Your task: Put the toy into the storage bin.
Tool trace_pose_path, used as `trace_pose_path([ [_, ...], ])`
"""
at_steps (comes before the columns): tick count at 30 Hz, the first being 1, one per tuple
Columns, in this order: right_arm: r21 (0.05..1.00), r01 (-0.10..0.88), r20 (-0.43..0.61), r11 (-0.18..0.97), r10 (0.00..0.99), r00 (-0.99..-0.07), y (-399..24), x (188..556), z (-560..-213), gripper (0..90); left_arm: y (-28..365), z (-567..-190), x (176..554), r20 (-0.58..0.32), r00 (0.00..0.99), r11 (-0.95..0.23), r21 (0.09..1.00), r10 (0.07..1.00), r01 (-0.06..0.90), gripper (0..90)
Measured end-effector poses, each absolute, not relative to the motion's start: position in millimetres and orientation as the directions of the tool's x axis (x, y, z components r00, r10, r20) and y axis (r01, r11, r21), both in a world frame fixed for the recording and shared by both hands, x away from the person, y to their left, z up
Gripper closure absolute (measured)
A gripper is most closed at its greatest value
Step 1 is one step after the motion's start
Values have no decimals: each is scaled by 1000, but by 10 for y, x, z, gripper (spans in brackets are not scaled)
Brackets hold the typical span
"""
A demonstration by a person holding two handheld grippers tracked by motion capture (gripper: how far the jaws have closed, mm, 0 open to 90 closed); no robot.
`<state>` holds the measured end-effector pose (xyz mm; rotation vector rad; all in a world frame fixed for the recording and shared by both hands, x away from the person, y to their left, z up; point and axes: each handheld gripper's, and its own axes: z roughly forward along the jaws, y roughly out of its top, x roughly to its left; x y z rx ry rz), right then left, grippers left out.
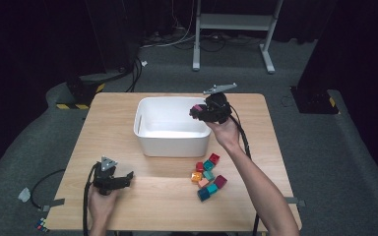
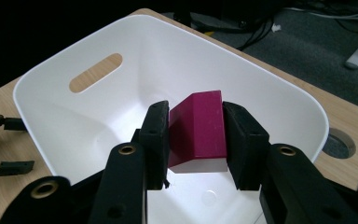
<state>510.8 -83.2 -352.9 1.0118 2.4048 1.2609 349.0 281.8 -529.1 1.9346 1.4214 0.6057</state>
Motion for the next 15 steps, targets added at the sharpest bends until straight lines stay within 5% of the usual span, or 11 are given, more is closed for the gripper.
trace_pose_path([
  [11,784,474,93,400,680,-727,-790,5193,-3597,624,2821,-5289,3490,-8,307,-203,731,952,651,133],
  [15,782,475,88,403,684,-724,-777,5194,-3607,537,2821,-5289,3490,-9,307,-203,731,952,651,133],
])
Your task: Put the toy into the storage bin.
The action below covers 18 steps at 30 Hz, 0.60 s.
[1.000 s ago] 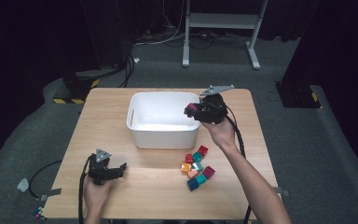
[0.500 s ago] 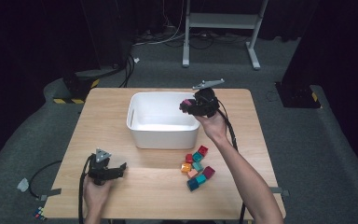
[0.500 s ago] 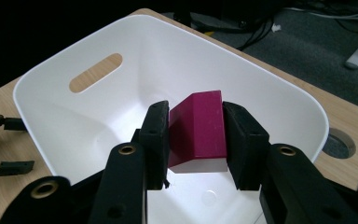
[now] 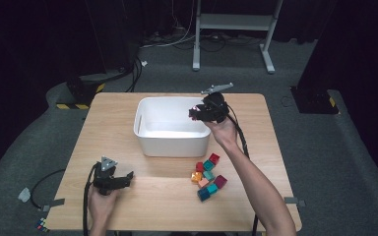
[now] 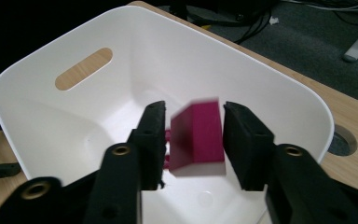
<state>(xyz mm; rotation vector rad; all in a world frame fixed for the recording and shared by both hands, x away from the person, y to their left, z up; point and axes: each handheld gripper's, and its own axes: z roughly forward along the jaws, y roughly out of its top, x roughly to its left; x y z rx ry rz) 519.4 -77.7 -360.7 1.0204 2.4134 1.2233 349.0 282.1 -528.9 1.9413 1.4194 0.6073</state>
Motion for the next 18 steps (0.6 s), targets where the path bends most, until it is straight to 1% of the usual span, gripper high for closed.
trace_pose_path([
  [1,784,471,83,405,682,-726,-768,5180,-3599,489,2820,-5289,3489,-10,307,-202,732,952,651,134],
  [2,784,471,83,405,682,-726,-768,5180,-3599,489,2820,-5289,3488,-10,307,-202,732,952,651,134],
  [4,791,464,85,400,679,-729,-790,5146,-3579,444,2821,-5289,3488,-10,307,-202,731,952,651,134],
  [7,801,461,95,382,679,-728,-876,5106,-3570,422,2822,-5288,3489,-9,308,-204,731,951,651,135],
  [14,818,461,113,343,691,-714,-1136,4959,-3545,405,2821,-5289,3490,-9,308,-203,732,951,650,135],
  [18,835,456,124,309,700,-703,-1316,4852,-3552,432,2821,-5289,3490,-10,308,-203,731,951,651,135],
])
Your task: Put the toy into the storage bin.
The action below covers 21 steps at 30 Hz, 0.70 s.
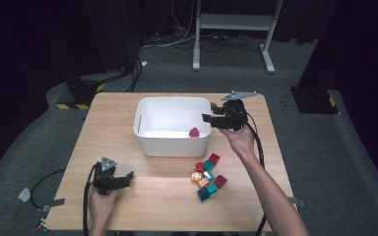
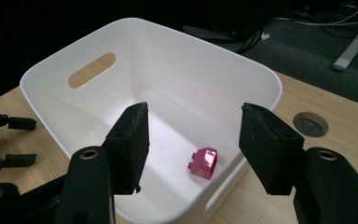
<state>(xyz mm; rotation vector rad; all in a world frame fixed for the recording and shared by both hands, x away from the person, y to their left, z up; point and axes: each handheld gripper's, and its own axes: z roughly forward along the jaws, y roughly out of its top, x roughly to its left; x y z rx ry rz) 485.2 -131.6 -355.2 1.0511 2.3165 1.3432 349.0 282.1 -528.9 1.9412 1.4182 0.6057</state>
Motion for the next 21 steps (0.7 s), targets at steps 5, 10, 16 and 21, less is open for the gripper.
trace_pose_path([
  [5,849,445,124,283,713,-690,-1525,4672,-3596,447,2820,-5288,3491,-8,309,-205,731,951,651,135],
  [10,850,449,126,276,721,-681,-1642,4550,-3667,461,2820,-5288,3491,-9,309,-205,731,951,651,135],
  [16,839,470,132,273,737,-663,-1764,4401,-3863,462,2820,-5288,3491,-9,309,-204,731,951,651,135],
  [21,829,480,120,289,745,-656,-1804,4277,-4036,462,2820,-5288,3491,-8,309,-205,731,951,651,135],
])
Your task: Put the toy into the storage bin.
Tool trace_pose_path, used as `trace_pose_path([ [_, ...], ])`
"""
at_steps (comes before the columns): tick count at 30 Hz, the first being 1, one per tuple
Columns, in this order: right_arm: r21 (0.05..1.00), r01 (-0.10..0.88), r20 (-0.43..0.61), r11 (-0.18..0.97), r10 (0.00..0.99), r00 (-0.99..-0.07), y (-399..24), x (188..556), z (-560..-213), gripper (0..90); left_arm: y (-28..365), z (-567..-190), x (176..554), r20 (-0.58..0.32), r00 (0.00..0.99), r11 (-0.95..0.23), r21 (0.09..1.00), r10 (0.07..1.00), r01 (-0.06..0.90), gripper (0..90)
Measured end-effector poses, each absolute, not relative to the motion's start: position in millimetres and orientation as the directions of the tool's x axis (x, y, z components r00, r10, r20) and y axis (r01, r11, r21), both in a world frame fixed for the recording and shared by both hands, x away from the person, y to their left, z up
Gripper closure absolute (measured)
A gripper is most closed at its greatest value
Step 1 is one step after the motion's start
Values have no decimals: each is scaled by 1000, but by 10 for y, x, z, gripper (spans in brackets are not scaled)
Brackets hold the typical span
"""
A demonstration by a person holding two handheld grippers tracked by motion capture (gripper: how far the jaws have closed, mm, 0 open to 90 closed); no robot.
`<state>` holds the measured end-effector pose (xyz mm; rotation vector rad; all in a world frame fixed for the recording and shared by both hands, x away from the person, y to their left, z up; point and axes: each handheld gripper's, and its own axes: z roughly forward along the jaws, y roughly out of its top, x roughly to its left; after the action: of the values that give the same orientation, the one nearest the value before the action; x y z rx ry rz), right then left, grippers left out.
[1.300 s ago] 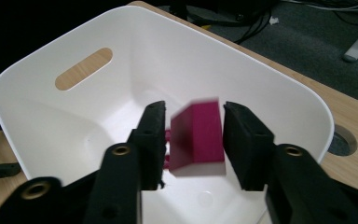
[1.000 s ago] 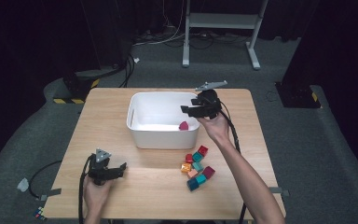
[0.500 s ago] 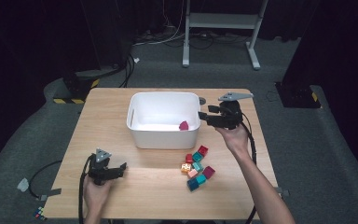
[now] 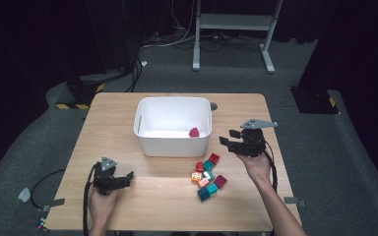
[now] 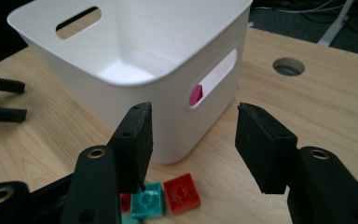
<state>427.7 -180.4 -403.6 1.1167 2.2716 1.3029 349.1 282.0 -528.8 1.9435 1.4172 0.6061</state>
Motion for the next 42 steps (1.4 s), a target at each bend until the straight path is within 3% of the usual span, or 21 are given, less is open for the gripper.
trace_pose_path([
  [9,803,515,122,301,762,-636,-1805,4187,-4354,424,2821,-5288,3491,-8,309,-206,731,951,651,136],
  [20,739,574,129,352,763,-633,-1680,4278,-4807,441,2820,-5288,3491,-8,309,-205,731,951,651,135],
  [42,703,595,115,390,763,-636,-1520,4413,-5063,463,2820,-5288,3491,-8,311,-206,731,950,650,137],
])
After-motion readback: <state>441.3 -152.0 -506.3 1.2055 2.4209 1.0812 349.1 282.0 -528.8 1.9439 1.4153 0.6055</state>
